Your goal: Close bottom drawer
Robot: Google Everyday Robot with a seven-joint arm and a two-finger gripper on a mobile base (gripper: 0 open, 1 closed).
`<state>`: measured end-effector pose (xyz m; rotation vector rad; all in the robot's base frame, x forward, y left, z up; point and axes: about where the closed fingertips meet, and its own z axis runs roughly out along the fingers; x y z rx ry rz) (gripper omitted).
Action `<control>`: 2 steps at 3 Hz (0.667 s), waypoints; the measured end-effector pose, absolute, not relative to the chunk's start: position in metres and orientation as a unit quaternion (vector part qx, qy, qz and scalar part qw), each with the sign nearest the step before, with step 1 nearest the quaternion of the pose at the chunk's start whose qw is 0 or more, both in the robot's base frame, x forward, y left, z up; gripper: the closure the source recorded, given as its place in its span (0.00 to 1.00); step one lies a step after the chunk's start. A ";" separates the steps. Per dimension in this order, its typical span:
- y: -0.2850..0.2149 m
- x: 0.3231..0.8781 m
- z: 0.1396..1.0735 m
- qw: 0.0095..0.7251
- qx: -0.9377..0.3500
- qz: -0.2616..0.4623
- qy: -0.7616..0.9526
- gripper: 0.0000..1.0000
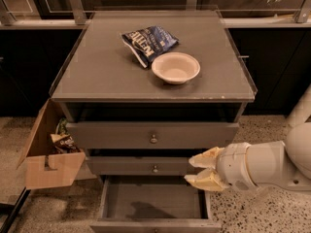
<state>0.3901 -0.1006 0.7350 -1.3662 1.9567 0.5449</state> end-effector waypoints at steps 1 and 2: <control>-0.100 0.390 0.735 0.340 -0.525 0.209 0.752 0.79; -0.097 0.387 0.733 0.346 -0.529 0.207 0.747 0.99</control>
Offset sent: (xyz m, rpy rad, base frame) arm -0.0070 0.0050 -0.0081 0.0104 -0.0333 0.0117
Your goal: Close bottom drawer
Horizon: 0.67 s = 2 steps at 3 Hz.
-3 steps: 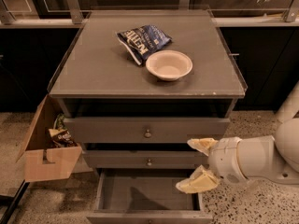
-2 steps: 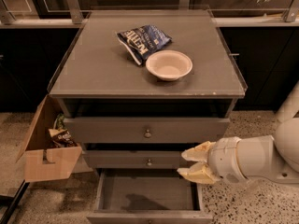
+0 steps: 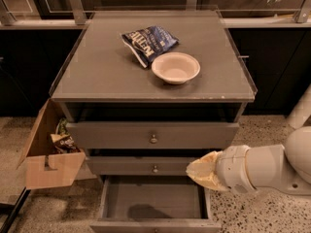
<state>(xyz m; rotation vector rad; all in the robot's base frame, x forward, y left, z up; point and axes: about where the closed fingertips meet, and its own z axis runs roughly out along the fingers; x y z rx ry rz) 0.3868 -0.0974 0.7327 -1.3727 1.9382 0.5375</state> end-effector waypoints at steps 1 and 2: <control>-0.102 0.383 0.711 0.351 -0.515 0.223 0.750 1.00; -0.112 0.378 0.665 0.353 -0.489 0.249 0.758 1.00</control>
Offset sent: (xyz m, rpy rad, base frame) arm -0.0109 -0.0260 -0.1029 0.1507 0.0949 -0.0776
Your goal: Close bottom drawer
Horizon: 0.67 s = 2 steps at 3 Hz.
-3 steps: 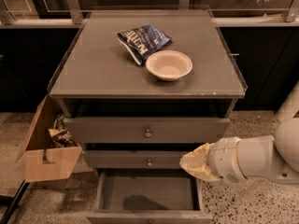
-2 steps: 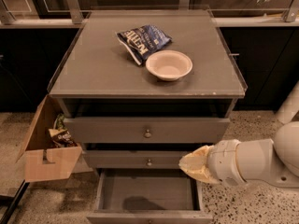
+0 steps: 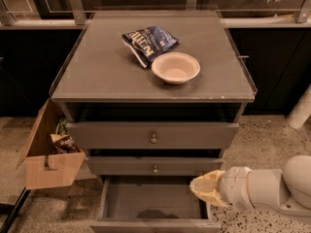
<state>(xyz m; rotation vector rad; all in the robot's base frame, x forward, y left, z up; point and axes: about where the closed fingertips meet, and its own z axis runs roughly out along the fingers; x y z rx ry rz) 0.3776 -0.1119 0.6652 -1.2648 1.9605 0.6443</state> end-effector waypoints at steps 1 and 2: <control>-0.119 0.377 0.636 0.353 -0.476 0.244 0.768 1.00; -0.122 0.382 0.599 0.361 -0.462 0.235 0.775 1.00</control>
Offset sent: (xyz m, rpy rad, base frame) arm 0.0081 -0.0152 -0.0915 -0.0059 -0.0241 -0.1094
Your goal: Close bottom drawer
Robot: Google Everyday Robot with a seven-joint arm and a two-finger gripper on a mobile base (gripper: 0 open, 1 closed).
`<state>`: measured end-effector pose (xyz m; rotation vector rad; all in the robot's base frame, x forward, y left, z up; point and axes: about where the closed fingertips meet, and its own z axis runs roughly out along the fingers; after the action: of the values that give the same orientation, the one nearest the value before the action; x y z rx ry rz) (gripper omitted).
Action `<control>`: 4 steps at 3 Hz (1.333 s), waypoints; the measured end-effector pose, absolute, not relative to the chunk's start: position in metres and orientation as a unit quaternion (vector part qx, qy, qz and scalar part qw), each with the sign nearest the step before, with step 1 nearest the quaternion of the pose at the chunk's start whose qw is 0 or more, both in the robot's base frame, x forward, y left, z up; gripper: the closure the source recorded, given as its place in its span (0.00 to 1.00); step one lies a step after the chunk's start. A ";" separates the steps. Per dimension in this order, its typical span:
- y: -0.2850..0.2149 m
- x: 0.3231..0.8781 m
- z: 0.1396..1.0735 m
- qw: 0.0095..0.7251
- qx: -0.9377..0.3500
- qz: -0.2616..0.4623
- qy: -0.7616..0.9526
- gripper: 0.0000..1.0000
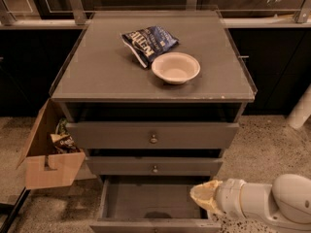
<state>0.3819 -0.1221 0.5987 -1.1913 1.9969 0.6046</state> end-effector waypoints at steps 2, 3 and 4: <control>-0.119 0.387 0.528 0.335 -0.444 0.257 0.790 1.00; -0.117 0.383 0.504 0.323 -0.441 0.276 0.791 1.00; -0.109 0.374 0.485 0.331 -0.447 0.330 0.763 1.00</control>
Offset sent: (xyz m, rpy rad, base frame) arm 0.0068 0.0030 -0.1010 0.0182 0.1175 -0.0319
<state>0.3736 -0.1086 0.4847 -1.1686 1.9932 0.8621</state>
